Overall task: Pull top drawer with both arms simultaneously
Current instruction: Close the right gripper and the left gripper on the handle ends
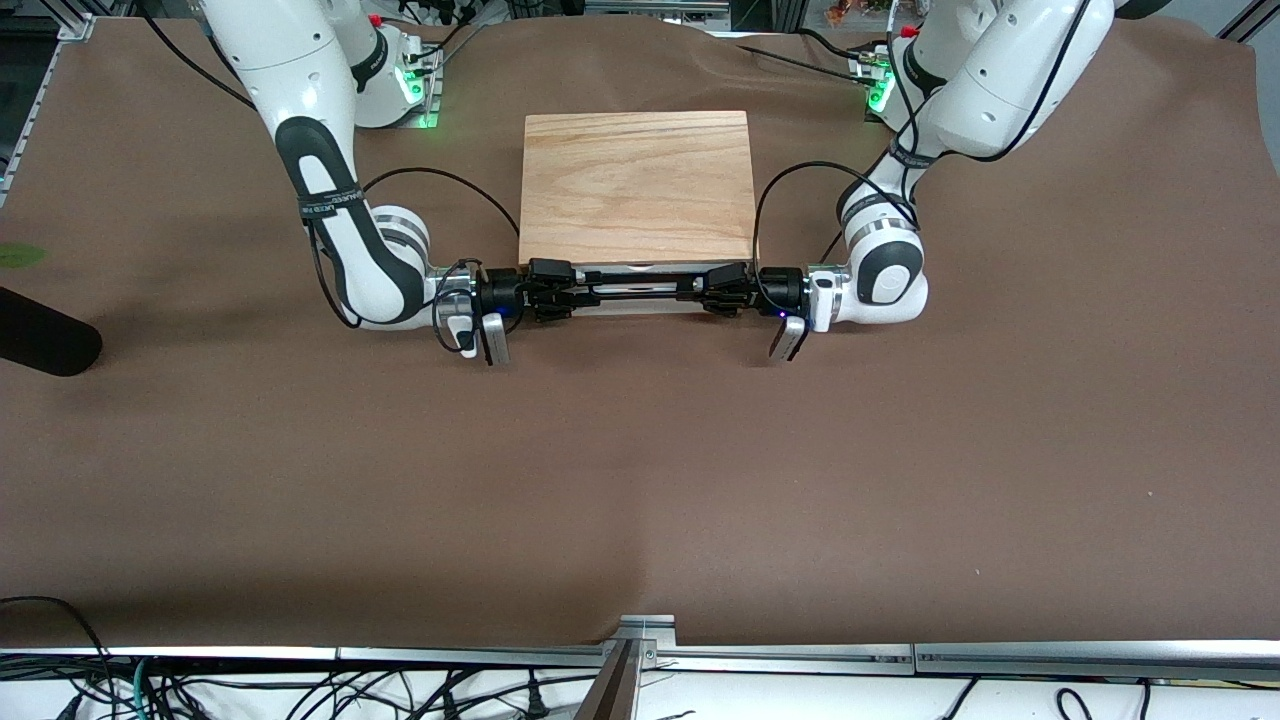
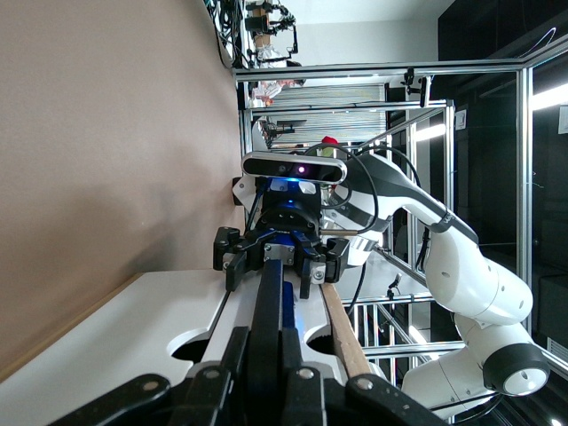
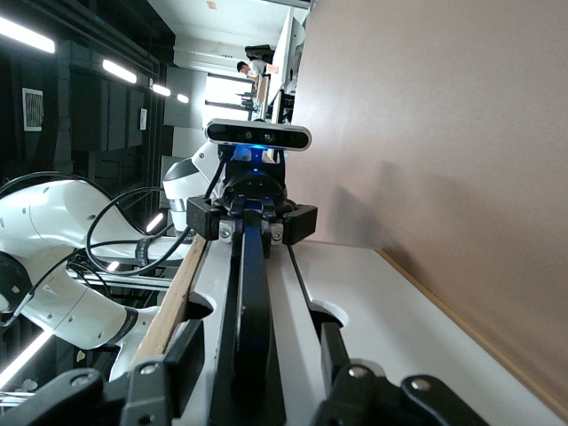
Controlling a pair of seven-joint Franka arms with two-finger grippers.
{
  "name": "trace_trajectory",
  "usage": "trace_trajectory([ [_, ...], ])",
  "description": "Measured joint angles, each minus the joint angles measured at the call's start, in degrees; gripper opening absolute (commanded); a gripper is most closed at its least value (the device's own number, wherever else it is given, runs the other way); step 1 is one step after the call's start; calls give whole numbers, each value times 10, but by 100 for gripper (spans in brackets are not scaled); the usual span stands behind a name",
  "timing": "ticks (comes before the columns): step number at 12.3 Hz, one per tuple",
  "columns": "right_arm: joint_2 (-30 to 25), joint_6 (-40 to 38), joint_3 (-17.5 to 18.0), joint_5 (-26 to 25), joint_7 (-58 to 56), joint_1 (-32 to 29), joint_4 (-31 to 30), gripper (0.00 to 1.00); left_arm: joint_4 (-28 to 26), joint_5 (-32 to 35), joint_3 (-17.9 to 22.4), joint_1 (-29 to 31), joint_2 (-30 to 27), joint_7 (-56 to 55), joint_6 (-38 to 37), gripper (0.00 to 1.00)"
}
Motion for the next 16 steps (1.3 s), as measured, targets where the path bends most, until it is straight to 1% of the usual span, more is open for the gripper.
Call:
trace_trajectory([
  [4,0,0,0,0,0,0,0,61,0,0,0,0,0,-1,0,0],
  [6,0,0,0,0,0,0,0,58,0,0,0,0,0,-1,0,0],
  [7,0,0,0,0,0,0,0,53,0,0,0,0,0,-1,0,0],
  [8,0,0,0,0,0,1,1,43,0,0,0,0,0,-1,0,0],
  [9,0,0,0,0,0,1,1,35,0,0,0,0,0,-1,0,0],
  [11,-1,-7,0,1,0,1,2,35,0,0,0,0,0,-2,0,0],
  [14,-1,-8,0,1,0,1,2,27,0,0,0,0,0,-2,0,0],
  [16,-2,-9,0,1,0,1,2,24,0,0,0,0,0,-3,0,0],
])
